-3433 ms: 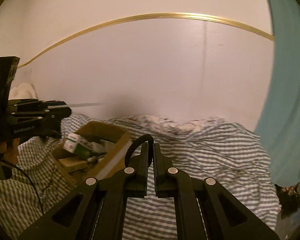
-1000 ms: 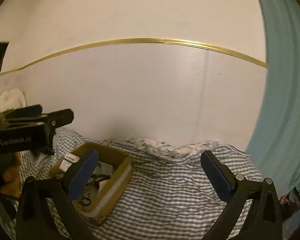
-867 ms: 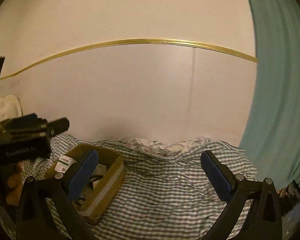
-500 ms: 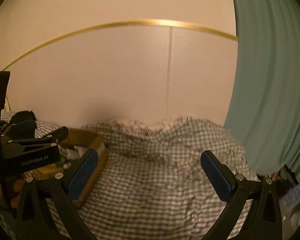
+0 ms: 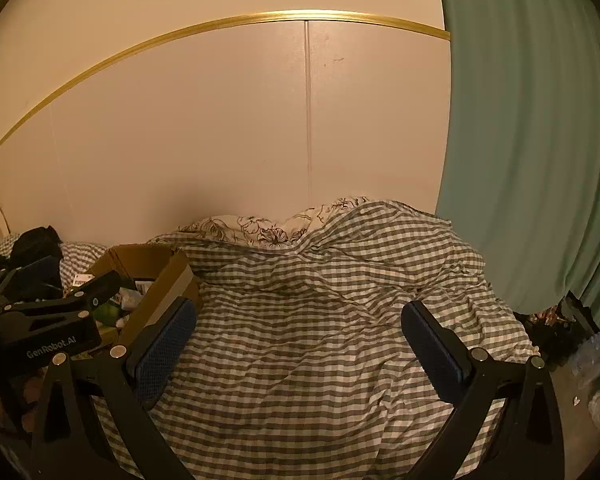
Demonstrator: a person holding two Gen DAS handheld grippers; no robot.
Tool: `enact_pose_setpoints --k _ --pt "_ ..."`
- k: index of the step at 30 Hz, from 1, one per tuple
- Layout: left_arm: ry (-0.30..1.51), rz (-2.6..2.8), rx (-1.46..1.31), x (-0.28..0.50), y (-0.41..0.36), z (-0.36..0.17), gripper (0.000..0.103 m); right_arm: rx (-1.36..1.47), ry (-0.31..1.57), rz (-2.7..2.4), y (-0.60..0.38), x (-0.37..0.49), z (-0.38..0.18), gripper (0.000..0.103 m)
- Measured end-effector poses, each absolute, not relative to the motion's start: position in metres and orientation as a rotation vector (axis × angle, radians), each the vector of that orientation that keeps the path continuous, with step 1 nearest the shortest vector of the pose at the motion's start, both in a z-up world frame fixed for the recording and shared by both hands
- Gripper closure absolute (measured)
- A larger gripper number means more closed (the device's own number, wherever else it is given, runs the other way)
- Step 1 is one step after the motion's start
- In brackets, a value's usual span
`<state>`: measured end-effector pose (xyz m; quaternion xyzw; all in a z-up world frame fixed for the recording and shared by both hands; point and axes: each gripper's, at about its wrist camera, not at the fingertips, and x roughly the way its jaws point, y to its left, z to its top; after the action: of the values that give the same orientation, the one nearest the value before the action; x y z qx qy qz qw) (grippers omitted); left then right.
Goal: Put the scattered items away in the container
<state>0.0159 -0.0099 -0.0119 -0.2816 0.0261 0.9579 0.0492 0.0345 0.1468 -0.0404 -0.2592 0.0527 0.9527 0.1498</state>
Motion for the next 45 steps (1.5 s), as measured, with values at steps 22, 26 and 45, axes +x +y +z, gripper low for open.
enact_pose_setpoints --k 22,26,45 --pt "0.073 2.877 -0.922 0.016 -0.017 -0.02 0.0 -0.758 0.126 2.747 0.141 0.037 -0.037 0.0" --pt "0.067 2.881 -0.932 0.016 -0.018 -0.02 0.0 -0.758 0.132 2.742 0.142 0.038 -0.039 0.0" --pt "0.069 2.909 -0.913 0.017 -0.029 -0.017 0.0 -0.748 0.117 2.736 0.139 0.039 -0.038 0.0"
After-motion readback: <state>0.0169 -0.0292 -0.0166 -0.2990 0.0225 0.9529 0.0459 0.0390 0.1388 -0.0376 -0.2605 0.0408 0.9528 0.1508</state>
